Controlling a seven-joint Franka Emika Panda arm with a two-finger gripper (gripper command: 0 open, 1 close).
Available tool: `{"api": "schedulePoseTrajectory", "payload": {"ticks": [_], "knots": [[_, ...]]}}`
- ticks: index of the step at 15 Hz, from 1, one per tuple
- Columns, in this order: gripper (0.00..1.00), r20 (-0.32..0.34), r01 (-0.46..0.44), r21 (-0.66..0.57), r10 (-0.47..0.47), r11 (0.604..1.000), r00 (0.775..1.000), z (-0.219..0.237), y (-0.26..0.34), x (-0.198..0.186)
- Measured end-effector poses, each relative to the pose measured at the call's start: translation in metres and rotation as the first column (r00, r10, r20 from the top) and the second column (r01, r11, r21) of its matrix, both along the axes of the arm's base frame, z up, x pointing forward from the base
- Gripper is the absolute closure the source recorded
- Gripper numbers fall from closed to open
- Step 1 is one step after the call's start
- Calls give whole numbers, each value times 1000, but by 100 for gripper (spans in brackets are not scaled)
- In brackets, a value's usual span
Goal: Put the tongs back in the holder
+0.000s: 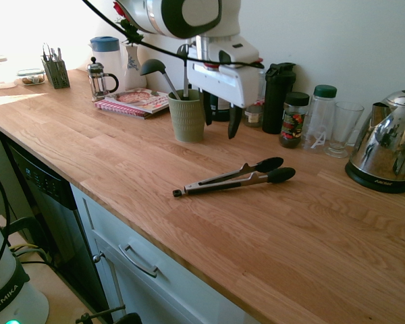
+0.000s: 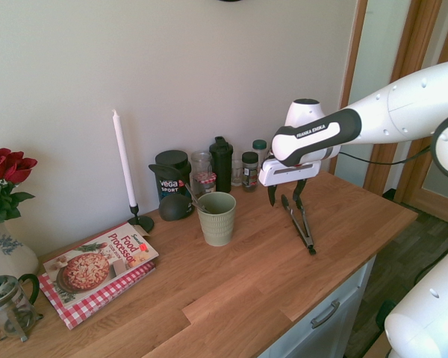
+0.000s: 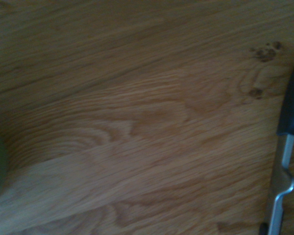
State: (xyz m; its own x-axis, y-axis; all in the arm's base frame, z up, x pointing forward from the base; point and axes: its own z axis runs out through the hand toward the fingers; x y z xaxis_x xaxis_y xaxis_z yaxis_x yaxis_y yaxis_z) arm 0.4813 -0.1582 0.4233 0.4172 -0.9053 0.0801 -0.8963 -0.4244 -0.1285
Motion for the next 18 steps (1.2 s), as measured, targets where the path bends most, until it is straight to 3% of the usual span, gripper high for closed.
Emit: {"api": "schedulePoseTrajectory", "payload": {"ticks": [2,3,9,18], "knots": [[0,-10,23,9,-23,1000,1000,-16,-21,3],[100,-17,30,12,-30,999,999,-23,-29,3],[100,-42,29,36,-27,999,999,-63,-40,15],[100,-54,11,47,-8,999,998,-81,-50,35]]}}
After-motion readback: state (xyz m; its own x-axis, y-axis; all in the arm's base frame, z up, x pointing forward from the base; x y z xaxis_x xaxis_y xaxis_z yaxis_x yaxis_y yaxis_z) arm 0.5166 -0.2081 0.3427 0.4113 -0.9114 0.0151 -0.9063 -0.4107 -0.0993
